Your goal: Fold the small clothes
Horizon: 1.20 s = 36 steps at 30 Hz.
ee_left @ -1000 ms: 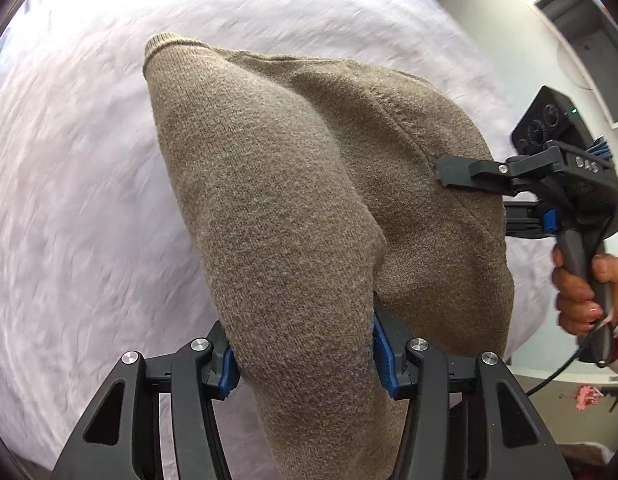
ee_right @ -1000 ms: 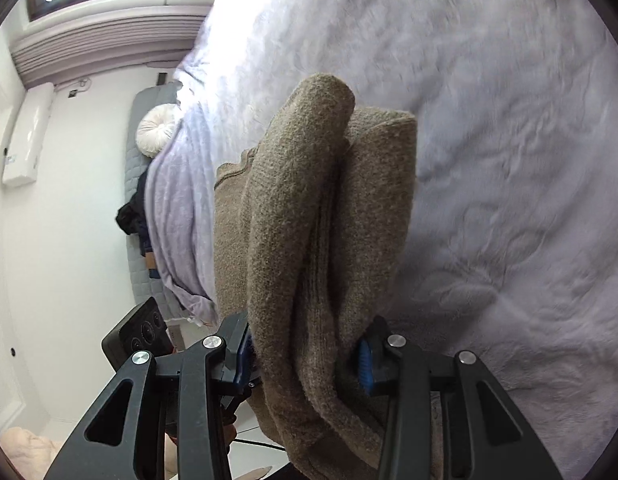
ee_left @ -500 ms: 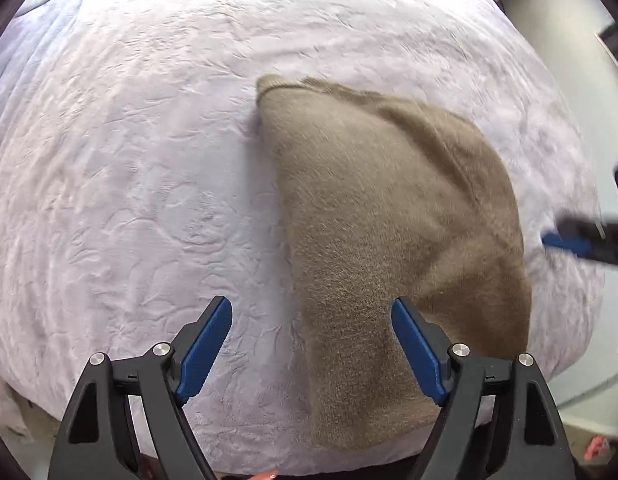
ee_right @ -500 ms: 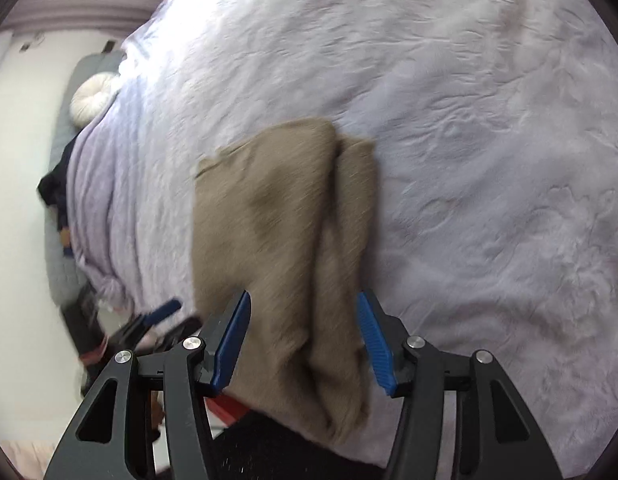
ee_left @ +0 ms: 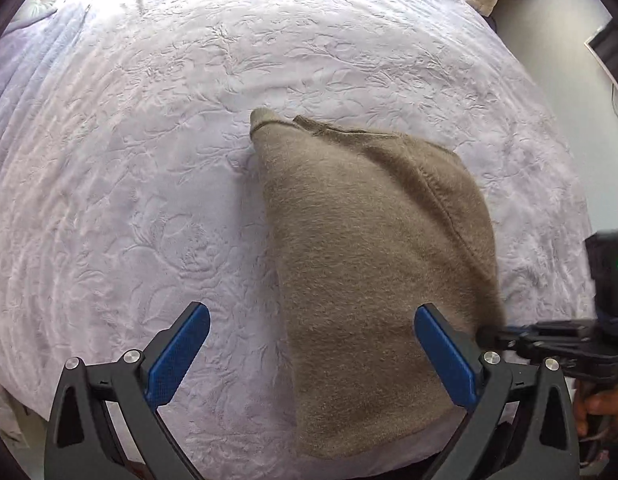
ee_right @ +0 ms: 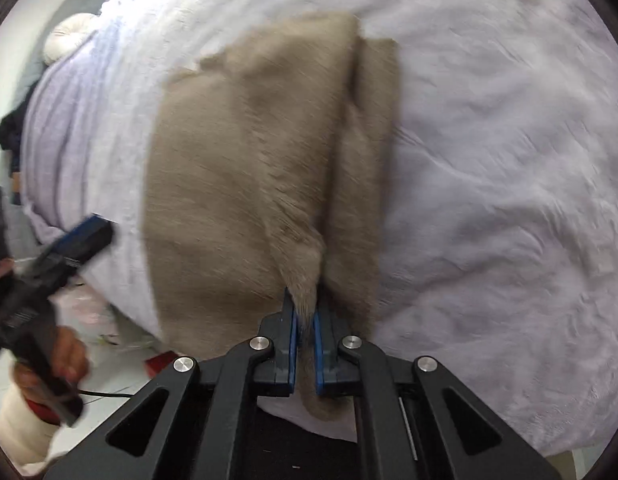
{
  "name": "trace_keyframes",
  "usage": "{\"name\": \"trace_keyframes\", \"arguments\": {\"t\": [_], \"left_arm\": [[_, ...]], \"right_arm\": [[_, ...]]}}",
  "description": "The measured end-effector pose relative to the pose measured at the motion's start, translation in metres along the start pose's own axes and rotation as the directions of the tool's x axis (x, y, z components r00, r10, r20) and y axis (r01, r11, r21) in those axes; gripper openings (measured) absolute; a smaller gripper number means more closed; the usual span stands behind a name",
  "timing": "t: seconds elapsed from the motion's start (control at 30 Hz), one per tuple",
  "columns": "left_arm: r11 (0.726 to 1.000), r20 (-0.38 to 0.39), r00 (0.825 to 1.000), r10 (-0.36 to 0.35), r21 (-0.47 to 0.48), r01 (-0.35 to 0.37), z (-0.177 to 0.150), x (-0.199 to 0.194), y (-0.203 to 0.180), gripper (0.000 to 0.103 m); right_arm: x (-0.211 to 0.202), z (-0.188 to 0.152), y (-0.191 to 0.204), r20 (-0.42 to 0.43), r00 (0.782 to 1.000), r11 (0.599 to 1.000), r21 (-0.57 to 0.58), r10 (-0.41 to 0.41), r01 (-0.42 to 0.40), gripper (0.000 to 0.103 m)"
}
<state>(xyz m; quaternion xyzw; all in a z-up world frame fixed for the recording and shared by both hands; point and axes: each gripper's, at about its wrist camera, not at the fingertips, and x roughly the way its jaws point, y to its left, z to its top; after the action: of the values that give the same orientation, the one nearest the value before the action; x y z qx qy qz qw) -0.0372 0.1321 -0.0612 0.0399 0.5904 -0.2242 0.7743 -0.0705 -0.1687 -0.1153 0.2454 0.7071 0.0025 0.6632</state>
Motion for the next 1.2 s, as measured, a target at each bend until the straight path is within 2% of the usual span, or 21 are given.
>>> {"name": "trace_keyframes", "arguments": {"t": [0.07,0.13,0.27,0.4,0.57,0.63,0.7,0.8,0.87,0.93,0.97,1.0,1.1,1.2], "left_arm": [[1.000,-0.031,0.999,-0.007,-0.019,0.006,0.003,0.003,0.002,0.103],[0.999,-0.071,0.997,0.018,-0.033,-0.021,0.004,0.007,0.002,0.103],[0.996,-0.103,0.991,0.088,0.002,-0.088,0.001,0.011,-0.004,0.103],[0.997,-0.078,0.994,0.080,0.008,-0.080,-0.003,0.004,-0.009,0.103],[0.998,-0.050,0.997,0.060,-0.014,-0.061,-0.004,-0.011,-0.010,0.103],[0.996,-0.048,0.995,0.086,-0.008,-0.087,-0.004,-0.013,-0.010,0.103],[0.992,-0.050,0.991,0.124,0.008,-0.124,-0.004,-0.015,-0.012,0.103],[0.988,-0.051,0.987,0.151,0.022,-0.150,-0.005,-0.018,-0.014,0.103],[0.990,-0.043,0.989,0.143,0.016,-0.142,-0.005,-0.022,-0.014,0.103],[0.993,-0.041,0.992,0.119,0.007,-0.119,-0.006,-0.025,-0.012,0.103],[0.994,-0.036,0.993,0.113,0.003,-0.113,-0.005,-0.026,-0.012,0.103],[0.994,-0.030,0.993,0.111,-0.001,-0.111,-0.005,-0.029,-0.011,0.103],[0.992,-0.037,0.992,0.122,-0.006,-0.123,-0.004,-0.031,-0.010,0.103],[0.991,-0.052,0.989,0.136,-0.003,-0.137,-0.003,-0.030,-0.011,0.103]], "right_arm": [[0.011,-0.010,-0.018,-0.020,1.000,0.999,0.050,0.005,-0.004,0.007],[0.017,-0.019,-0.027,-0.021,1.000,0.996,0.084,0.022,-0.020,0.007],[0.009,-0.028,-0.026,-0.015,1.000,0.998,0.070,0.010,-0.009,0.007],[-0.007,-0.030,-0.014,-0.026,0.999,0.999,0.047,-0.026,0.027,0.012],[-0.035,-0.036,-0.013,0.005,0.998,0.997,0.033,-0.070,0.070,0.018],[-0.043,-0.034,-0.009,0.027,0.997,0.997,0.038,-0.075,0.074,0.024],[-0.052,-0.034,-0.005,0.051,0.996,0.996,0.036,-0.077,0.076,0.046],[-0.061,-0.026,0.007,0.092,0.991,0.996,0.009,-0.093,0.092,0.071],[-0.069,-0.021,0.017,0.123,0.985,0.992,-0.021,-0.119,0.123,0.081],[-0.078,-0.017,0.029,0.172,0.976,0.989,-0.038,-0.136,0.145,0.085],[-0.082,-0.015,0.033,0.207,0.969,0.988,-0.044,-0.136,0.148,0.092],[-0.086,-0.013,0.037,0.243,0.961,0.987,-0.047,-0.135,0.151,0.103],[-0.089,-0.007,0.046,0.271,0.954,0.989,-0.026,-0.131,0.143,0.103],[-0.085,-0.004,0.051,0.253,0.961,0.992,-0.017,-0.115,0.123,0.103]]}}
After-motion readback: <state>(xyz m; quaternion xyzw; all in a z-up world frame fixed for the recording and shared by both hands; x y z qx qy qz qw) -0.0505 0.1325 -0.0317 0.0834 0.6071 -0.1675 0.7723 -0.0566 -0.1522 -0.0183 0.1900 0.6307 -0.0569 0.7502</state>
